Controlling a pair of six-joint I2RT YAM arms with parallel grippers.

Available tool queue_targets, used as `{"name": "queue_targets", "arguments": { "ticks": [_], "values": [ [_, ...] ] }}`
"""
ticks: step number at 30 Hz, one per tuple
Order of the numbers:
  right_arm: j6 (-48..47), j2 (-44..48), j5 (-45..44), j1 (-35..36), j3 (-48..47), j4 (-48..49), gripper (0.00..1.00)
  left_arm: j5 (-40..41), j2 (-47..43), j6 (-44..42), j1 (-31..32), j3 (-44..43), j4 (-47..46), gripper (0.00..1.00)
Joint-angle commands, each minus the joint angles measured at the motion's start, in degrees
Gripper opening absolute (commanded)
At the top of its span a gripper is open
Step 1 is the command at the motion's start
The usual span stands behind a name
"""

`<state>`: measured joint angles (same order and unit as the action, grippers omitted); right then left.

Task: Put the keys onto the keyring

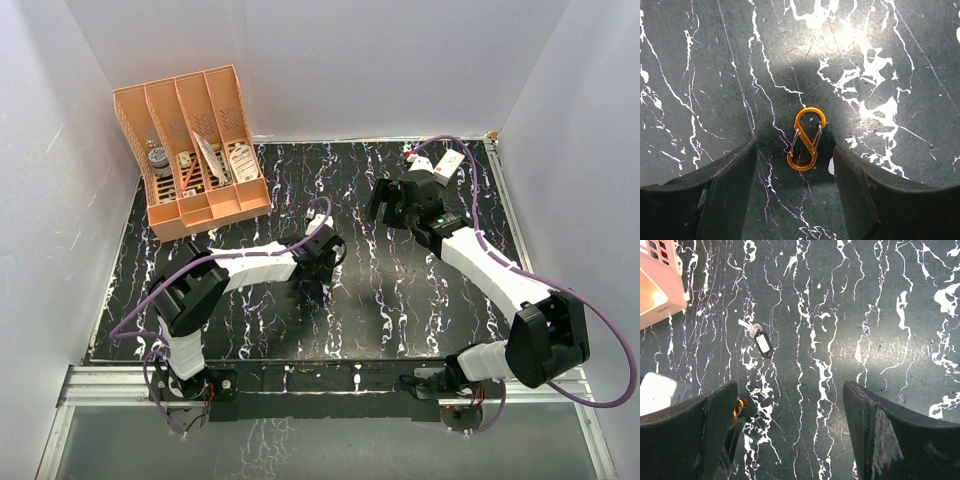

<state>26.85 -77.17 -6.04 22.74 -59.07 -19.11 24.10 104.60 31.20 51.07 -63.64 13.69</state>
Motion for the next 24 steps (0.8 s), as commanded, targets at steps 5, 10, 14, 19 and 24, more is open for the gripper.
{"name": "queue_targets", "arguments": {
  "ticks": [5, 10, 14, 19, 24],
  "values": [
    [-0.84, 2.41, -0.43, -0.24, -0.26, 2.57, 0.85, -0.18, -1.37, 1.37, -0.73, 0.61, 0.26, 0.59],
    [-0.84, 2.61, -0.62, -0.24, -0.08, 2.50, 0.85, -0.50, -0.74, 1.73, -0.86, 0.41, 0.13, 0.58],
    [-0.84, 2.65, -0.67, -0.24, -0.08, 2.50, 0.85, -0.45, -0.52, 1.84, -0.80, 0.36, 0.04, 0.57],
    [-0.79, 2.59, -0.65, -0.24, 0.01, 2.51, 0.85, -0.42, -0.28, 1.76, -0.98, 0.16, -0.16, 0.54],
    [-0.84, 2.72, -0.79, -0.24, 0.18, 2.59, 0.85, -0.52, 0.08, 1.77, -1.19, 0.09, -0.31, 0.52]
  ]
}}
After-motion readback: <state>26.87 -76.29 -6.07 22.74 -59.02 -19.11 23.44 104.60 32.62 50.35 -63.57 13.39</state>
